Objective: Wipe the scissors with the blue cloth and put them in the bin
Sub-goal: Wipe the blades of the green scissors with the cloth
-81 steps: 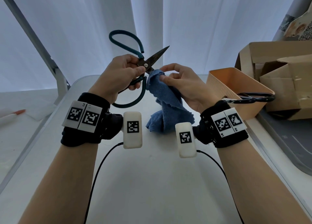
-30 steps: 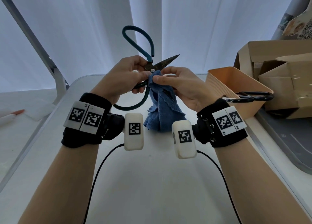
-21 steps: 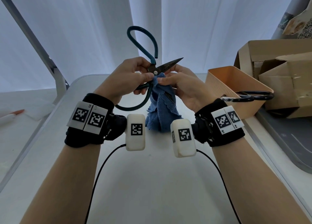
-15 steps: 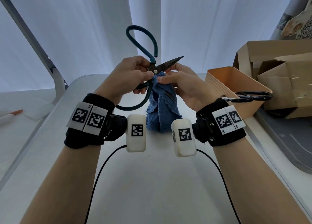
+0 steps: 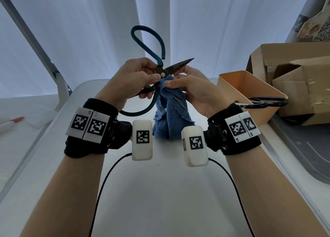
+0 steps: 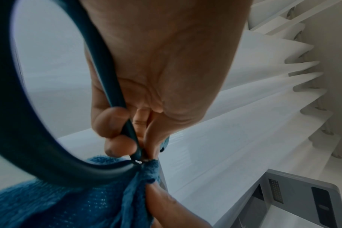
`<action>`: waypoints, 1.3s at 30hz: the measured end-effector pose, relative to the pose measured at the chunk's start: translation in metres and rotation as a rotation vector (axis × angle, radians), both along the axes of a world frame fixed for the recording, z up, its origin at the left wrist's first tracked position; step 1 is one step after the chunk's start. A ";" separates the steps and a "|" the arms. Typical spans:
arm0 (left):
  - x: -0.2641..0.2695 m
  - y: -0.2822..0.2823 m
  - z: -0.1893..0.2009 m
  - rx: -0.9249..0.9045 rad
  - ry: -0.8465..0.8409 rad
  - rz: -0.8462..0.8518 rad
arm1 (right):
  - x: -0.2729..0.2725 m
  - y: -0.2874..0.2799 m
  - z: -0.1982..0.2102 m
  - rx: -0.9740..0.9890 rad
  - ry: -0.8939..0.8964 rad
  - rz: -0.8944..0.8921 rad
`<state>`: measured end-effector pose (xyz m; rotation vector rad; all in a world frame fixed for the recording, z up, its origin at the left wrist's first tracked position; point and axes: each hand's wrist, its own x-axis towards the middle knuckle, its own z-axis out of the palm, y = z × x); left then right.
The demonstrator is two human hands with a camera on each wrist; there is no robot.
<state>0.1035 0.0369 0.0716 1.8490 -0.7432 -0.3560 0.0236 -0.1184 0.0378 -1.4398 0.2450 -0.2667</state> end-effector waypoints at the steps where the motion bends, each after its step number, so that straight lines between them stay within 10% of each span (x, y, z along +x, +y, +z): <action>1: 0.000 0.000 0.000 0.000 0.002 0.000 | 0.000 0.000 0.000 -0.003 0.002 0.002; 34: 0.002 -0.010 -0.010 -0.040 0.032 0.037 | -0.003 0.010 -0.005 0.197 0.048 0.121; 39: 0.002 -0.014 -0.013 -0.043 -0.006 0.058 | -0.001 0.012 -0.006 -0.099 0.117 0.091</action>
